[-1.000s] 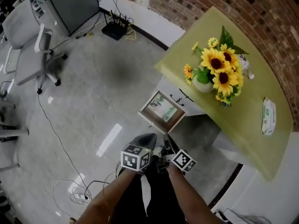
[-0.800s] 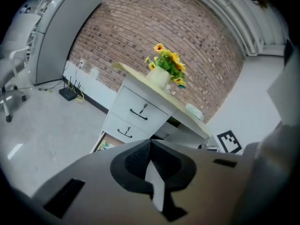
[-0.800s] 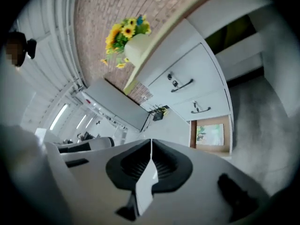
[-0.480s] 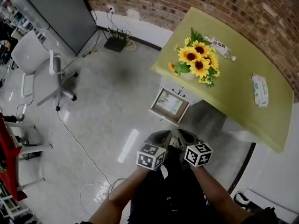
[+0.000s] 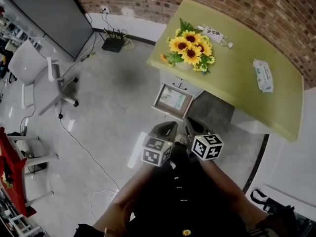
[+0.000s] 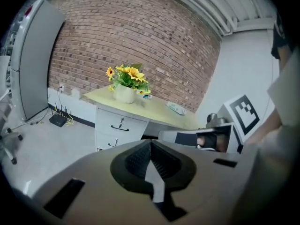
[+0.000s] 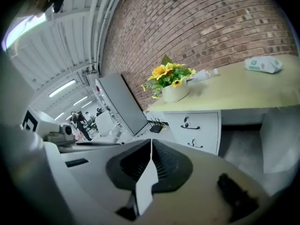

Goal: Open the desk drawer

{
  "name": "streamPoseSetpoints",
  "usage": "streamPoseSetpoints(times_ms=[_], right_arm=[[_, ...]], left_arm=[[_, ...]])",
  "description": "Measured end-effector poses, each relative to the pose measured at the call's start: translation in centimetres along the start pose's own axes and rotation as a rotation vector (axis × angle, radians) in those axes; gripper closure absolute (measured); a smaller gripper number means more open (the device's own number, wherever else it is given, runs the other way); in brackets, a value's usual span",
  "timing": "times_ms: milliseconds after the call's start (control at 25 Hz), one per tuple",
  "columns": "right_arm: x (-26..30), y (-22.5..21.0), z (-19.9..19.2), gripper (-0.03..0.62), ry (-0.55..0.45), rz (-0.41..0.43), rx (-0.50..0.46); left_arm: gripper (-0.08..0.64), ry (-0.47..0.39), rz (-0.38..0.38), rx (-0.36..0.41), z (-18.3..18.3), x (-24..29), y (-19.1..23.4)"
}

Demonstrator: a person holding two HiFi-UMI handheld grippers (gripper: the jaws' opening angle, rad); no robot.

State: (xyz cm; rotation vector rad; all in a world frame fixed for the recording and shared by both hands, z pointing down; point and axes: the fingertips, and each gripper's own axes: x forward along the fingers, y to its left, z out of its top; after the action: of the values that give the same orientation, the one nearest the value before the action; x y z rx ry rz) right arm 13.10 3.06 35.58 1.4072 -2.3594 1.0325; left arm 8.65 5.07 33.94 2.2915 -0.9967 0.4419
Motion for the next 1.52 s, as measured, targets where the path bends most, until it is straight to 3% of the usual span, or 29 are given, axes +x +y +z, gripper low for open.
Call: streamPoseSetpoints(times_ms=[360,720,1040,1520], right_arm=[[0.7,0.0,1.0,0.574,0.002,0.017,-0.085],[1.1,0.7,0.5,0.574,0.023,0.043,-0.125],[1.1,0.5,0.0,0.574,0.030,0.061,-0.105],[2.6,-1.1,-1.3,0.574,0.035,0.099,0.032]], left_arm=[[0.551,-0.033,0.032,0.005,2.2,0.0,0.8],[0.551,-0.018,0.074,-0.017,1.2,-0.3,2.2],[0.551,-0.011,0.129,-0.046,0.5,-0.3,3.6],[0.551,0.026,0.213,-0.103,-2.3,-0.5,6.4]])
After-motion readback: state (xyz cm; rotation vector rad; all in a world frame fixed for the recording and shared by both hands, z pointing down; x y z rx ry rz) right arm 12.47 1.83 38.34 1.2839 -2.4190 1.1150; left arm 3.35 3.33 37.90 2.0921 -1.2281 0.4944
